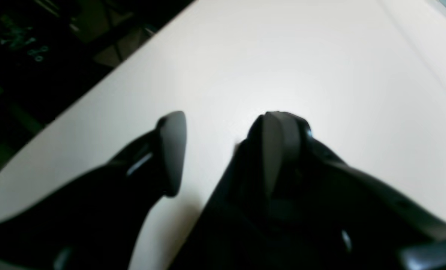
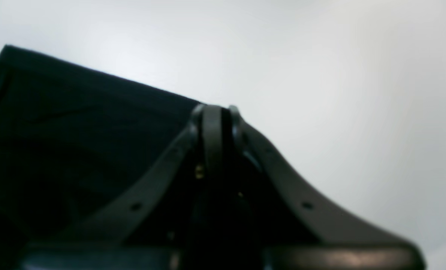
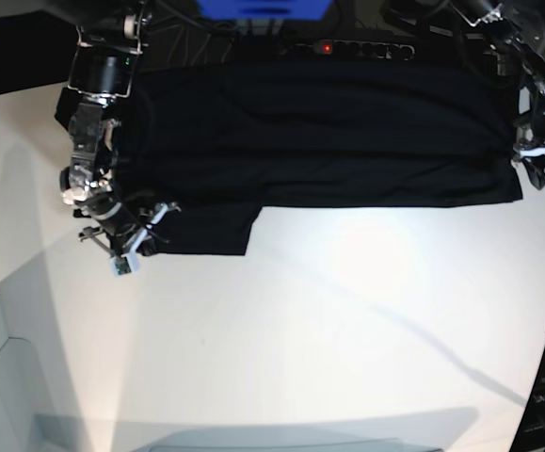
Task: Fold the T-shirt properly
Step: 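Release the fold and move the right gripper toward the hem, then grasp the shirt's side ends with both grippers and pull them outward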
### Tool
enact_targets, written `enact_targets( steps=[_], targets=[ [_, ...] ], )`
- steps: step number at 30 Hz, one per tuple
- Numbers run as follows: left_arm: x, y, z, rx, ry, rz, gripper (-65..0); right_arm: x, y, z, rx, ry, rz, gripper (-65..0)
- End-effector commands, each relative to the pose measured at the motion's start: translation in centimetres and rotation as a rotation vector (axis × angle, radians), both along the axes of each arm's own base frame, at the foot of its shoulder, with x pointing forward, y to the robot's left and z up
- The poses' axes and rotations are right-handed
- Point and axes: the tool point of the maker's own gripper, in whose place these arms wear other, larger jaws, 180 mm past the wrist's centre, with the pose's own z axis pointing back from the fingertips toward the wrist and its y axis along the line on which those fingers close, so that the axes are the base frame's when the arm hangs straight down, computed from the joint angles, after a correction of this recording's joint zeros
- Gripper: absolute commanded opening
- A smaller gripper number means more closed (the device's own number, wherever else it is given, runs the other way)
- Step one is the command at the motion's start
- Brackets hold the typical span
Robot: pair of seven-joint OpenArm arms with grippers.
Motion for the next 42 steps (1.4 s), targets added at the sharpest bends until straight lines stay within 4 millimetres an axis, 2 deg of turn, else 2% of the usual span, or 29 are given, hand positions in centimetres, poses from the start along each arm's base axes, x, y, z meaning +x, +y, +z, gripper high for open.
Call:
enact_targets(
  steps=[1,6,12,15,24,26,30,35,39,42],
  targets=[
    [1.1,1.0,2.0,0.044,-0.050,-0.005,-33.0,0.9,-0.1,1.5,0.006,-0.053,0.003,-65.0],
    [2.9,1.0,0.9,-0.012,-0.070,0.008,-33.0,0.7,-0.1,1.3,0.006,-0.049,0.003,-65.0],
    [4.8,1.7,-0.4,0.013,-0.008,0.023,-33.0,0.3,-0.2,0.9,0.004,-0.037,0.003,-65.0],
    [5.9,0.9,-1.6,0.005,0.025,-0.012,-33.1,0.2,-0.2,0.8,0.004,-0.035,0.003,-65.0],
    [6.8,0.1,-2.0,-0.009,0.025,-0.031,-33.6,0.2,-0.2,0.8,0.003,-0.035,0.003,-65.0],
    [6.7,0.0,-2.1,-0.011,0.030,-0.031,-36.8,0.3,-0.2,0.9,0.003,-0.037,0.003,-65.0],
    [6.7,0.0,-2.1,-0.013,0.030,-0.031,-51.0,0.3,-0.2,1.0,0.003,-0.038,0.003,-65.0],
    [6.7,0.0,-2.2,-0.014,0.033,-0.031,-63.4,0.4,-0.2,1.1,0.003,-0.041,0.003,-65.0],
    [6.5,-0.1,-2.3,-0.016,0.035,-0.037,-64.8,0.5,-0.2,1.1,0.003,-0.043,0.003,-65.0],
    [7.1,-1.1,-1.5,0.006,0.018,-0.111,-64.8,0.5,-0.2,1.2,0.002,-0.044,0.003,-65.0]
  ],
)
